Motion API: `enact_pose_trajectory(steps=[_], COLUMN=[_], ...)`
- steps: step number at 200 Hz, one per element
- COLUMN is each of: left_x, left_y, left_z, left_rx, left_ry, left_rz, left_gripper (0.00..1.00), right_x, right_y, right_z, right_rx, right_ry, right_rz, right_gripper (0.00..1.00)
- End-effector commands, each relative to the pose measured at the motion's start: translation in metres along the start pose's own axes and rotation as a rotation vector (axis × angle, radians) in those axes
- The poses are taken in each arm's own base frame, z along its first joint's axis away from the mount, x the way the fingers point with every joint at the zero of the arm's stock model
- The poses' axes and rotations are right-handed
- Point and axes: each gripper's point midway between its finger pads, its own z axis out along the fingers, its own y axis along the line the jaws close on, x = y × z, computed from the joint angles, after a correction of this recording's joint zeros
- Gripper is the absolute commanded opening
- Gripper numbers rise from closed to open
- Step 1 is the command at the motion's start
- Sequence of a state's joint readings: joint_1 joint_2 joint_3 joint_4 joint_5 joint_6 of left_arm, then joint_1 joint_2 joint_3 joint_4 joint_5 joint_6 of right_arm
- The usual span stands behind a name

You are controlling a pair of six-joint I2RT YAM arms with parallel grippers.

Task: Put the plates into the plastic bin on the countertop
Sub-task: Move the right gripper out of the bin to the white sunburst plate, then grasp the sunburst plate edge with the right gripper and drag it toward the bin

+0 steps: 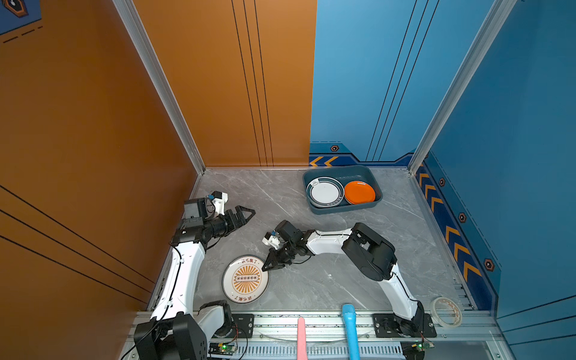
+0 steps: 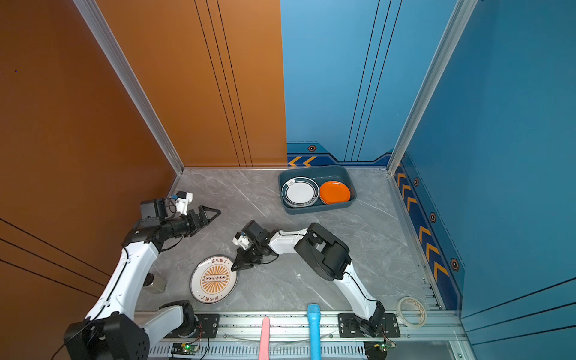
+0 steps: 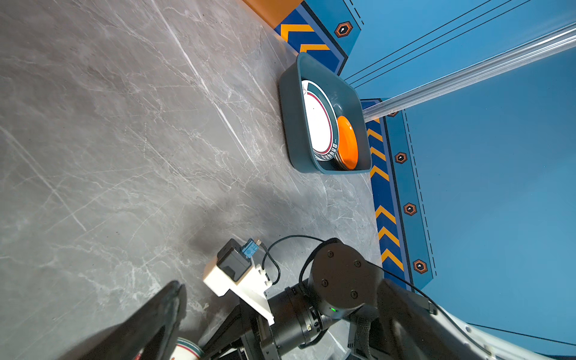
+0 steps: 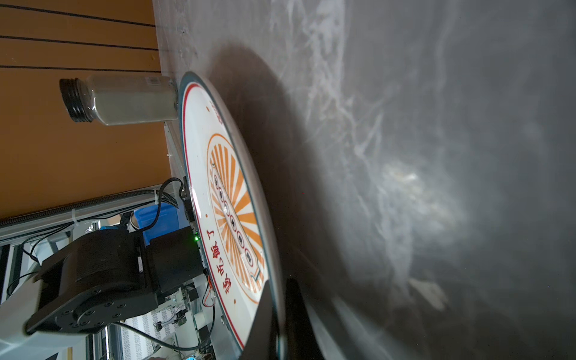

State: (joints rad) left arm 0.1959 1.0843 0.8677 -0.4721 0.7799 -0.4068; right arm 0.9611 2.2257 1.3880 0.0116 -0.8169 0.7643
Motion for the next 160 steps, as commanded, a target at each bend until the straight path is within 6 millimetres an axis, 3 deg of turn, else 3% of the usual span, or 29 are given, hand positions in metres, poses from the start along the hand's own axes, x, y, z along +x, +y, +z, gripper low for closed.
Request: enact_pose_trajectory(steps=[1, 43, 51, 105, 112, 160], left_x=[0.005, 0.014, 0.017, 0.044, 0.047, 0.070], left_y=[-0.003, 0.006, 0.007, 0.013, 0.014, 0.021], left_z=[-0.003, 0.006, 0.010, 0.036, 0.038, 0.052], left_rx=[0.020, -0.010, -0.016, -0.051, -0.049, -0.047], left_ry=[0.015, 0.042, 0.050, 0.037, 0.037, 0.076], left_rz=[0.016, -0.012, -0.012, -0.015, -0.019, -0.013], left_gripper=[0.98, 0.98, 0.98, 0.99, 0.99, 0.99], right_x=[0.007, 0.001, -0.003, -0.011, -0.019, -0.029], right_y=[-0.024, -0.031, -0.022, -0.023, -0.028, -0.021], right_z=[-0.013, -0.057, -0.073, -0.145, -0.163, -0.228], right_rx=[0.074, 0.085, 0.074, 0.081, 0.077, 0.065], right_ry=[-0.011, -0.071, -0.098, -0.197, -0.233, -0.342], right_rz=[0.059, 0.073, 0.058, 0.067, 0.082, 0.084], right_gripper=[0.00, 0.00, 0.00, 0.00, 0.00, 0.00])
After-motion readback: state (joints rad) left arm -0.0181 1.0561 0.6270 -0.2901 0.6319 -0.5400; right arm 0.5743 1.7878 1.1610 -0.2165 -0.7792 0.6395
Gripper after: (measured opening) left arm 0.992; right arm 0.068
